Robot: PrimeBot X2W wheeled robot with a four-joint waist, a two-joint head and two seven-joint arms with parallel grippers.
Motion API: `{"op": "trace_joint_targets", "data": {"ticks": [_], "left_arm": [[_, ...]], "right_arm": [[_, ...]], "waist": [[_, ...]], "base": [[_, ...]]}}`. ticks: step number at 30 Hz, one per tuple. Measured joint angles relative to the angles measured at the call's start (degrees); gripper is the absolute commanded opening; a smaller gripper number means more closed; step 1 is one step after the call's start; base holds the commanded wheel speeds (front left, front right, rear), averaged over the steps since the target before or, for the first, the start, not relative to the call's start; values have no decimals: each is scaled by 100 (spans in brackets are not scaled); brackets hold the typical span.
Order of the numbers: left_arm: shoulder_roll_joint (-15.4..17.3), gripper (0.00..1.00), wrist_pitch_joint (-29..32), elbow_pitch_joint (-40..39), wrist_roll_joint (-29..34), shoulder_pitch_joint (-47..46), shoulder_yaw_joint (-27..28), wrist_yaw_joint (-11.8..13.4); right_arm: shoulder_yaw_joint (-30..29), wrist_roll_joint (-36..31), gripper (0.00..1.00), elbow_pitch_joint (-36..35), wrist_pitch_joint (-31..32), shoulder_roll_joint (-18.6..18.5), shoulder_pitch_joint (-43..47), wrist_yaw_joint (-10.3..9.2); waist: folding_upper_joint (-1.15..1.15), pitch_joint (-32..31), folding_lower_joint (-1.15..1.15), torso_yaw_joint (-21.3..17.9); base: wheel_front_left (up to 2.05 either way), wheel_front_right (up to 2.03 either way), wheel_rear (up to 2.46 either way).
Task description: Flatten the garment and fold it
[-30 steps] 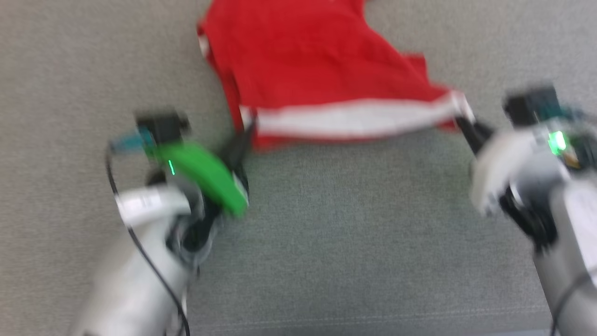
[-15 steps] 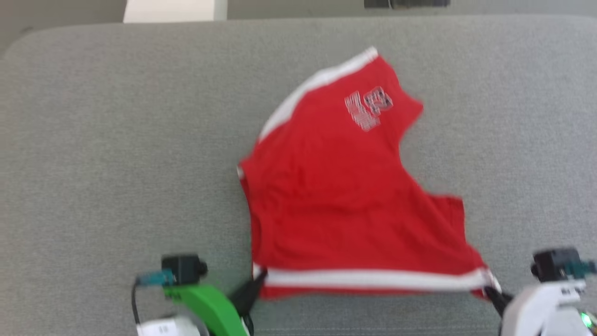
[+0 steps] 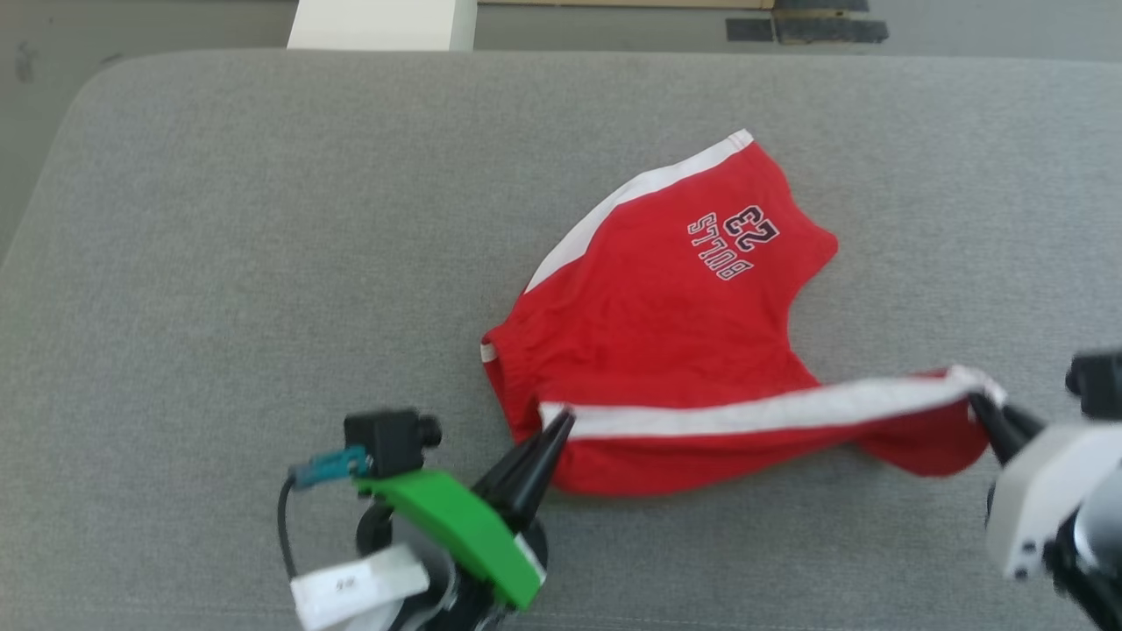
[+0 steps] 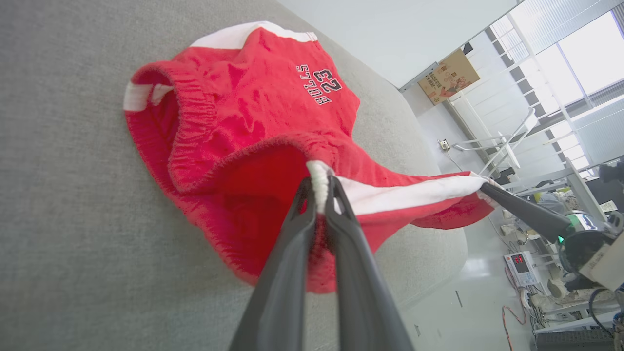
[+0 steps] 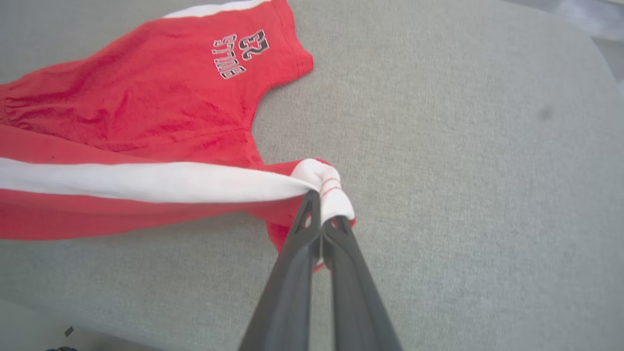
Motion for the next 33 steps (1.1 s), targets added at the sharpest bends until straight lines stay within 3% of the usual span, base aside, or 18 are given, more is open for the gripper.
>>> {"op": "trace_joint_targets", "data": {"ticks": [8, 13, 23, 33], "left_arm": [[-592, 0, -211, 682, 111, -1137, 201, -34], [-870, 0, -480, 1158, 211, -1632, 366, 132], [-1194, 0, -922, 1827, 500, -2228, 469, 366], [-1336, 0, -932, 2157, 589, -2477, 218, 364]], "right_arm": [[571, -7, 0, 977, -181, -563, -1942, 0], [950, -22, 0, 1947, -427, -744, -3095, 0], [1725, -109, 0, 3954, -834, -1007, -4989, 0], [2340, -135, 0, 5322, -661, -1109, -6099, 0]], "waist": [[0, 402, 0, 209], [0, 726, 0, 361], [0, 1390, 1, 711], [0, 1869, 1, 1173]], "base": [[0, 0, 0], [0, 0, 0], [0, 0, 0], [0, 0, 0]]}}
